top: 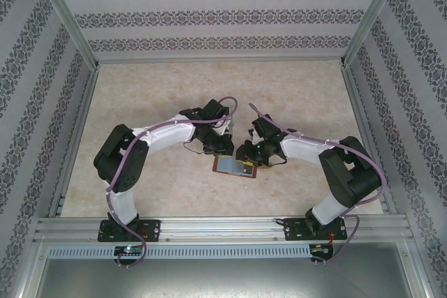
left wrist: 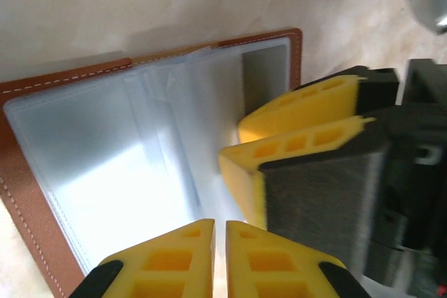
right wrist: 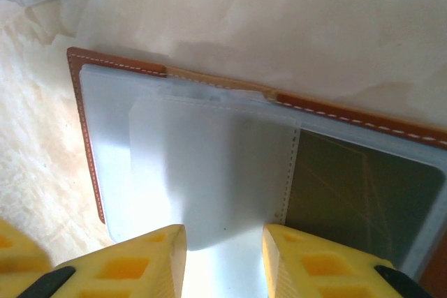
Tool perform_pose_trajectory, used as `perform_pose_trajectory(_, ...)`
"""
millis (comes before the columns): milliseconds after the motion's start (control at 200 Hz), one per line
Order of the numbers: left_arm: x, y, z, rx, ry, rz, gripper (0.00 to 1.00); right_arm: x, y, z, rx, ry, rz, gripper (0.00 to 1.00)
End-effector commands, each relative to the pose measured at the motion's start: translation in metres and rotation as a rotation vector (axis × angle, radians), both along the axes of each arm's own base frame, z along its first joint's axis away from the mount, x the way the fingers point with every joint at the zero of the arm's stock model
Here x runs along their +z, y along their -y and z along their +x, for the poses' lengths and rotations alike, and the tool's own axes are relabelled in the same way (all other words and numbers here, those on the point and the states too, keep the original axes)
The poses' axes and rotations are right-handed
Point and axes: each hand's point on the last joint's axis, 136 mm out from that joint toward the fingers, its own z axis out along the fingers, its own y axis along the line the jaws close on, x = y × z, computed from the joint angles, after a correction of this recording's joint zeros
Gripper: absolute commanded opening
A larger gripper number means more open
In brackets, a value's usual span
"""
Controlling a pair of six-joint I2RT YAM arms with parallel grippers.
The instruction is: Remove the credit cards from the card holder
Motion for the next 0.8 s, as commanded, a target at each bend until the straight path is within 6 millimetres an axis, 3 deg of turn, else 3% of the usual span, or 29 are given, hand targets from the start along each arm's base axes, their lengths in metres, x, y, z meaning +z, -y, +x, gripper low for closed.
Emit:
perform_pose_trajectory(0,0.005,-0.009,-0.003,0.013,-0.004,0.007,0.13,-0.001,-0.009,0.0,0.004,-0.013,0.018,0.36)
perform_pose_trajectory(235,-0.003,-0.004,-0.013,0.026,-0.057,-0.046,0.13,0.001,-0.015,0.001,0.006,-0.006,0.035,0.29)
perform_pose_trajectory(555,-0.022,0.003,-0.016,0.037,-0.108,-0.091,0.17,0.008,-0.018,0.002,0.007,0.01,0.048,0.28)
perform_pose_trajectory(794,-0.051,-0.005,-0.019,0.049,-0.148,-0.014,0.19,0.012,-0.017,0.001,0.004,0.017,0.049,0.27)
